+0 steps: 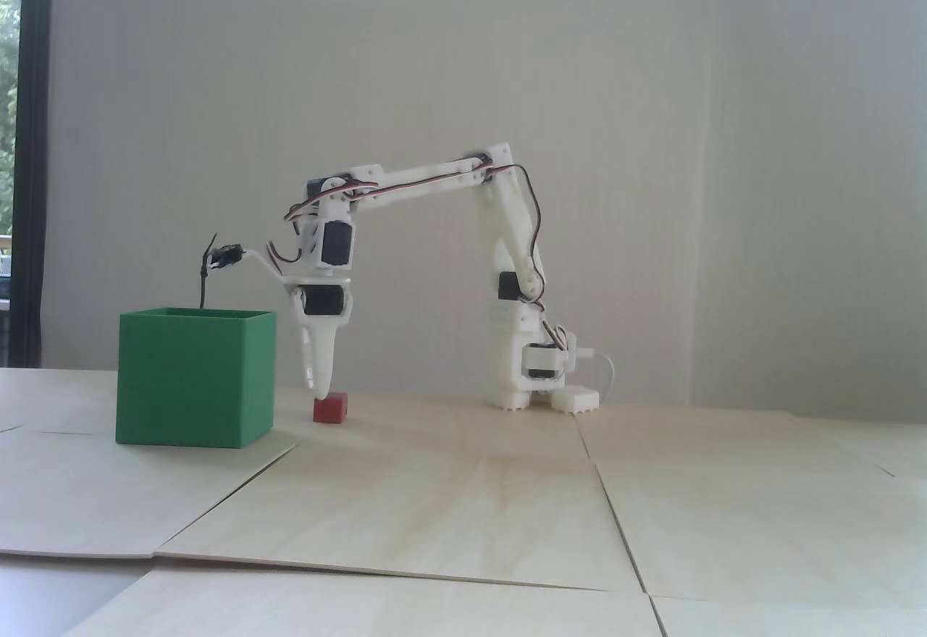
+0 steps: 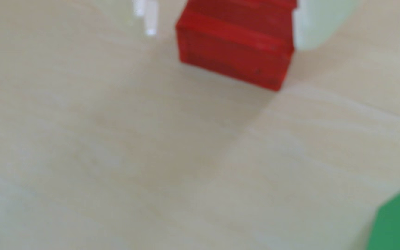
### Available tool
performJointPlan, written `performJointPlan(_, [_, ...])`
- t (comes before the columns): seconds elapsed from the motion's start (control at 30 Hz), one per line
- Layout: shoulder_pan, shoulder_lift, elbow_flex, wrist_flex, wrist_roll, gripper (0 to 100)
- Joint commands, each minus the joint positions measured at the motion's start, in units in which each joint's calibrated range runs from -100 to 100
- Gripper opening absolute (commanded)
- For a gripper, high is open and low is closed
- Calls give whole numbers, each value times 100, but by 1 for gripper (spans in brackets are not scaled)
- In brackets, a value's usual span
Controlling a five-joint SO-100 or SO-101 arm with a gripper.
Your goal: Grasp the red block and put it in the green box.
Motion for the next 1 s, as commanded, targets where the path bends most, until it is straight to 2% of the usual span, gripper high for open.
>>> performJointPlan(0.0, [75, -135, -52, -83, -1, 20])
performJointPlan(0.97, [-246, 71, -123, -83, -27, 20])
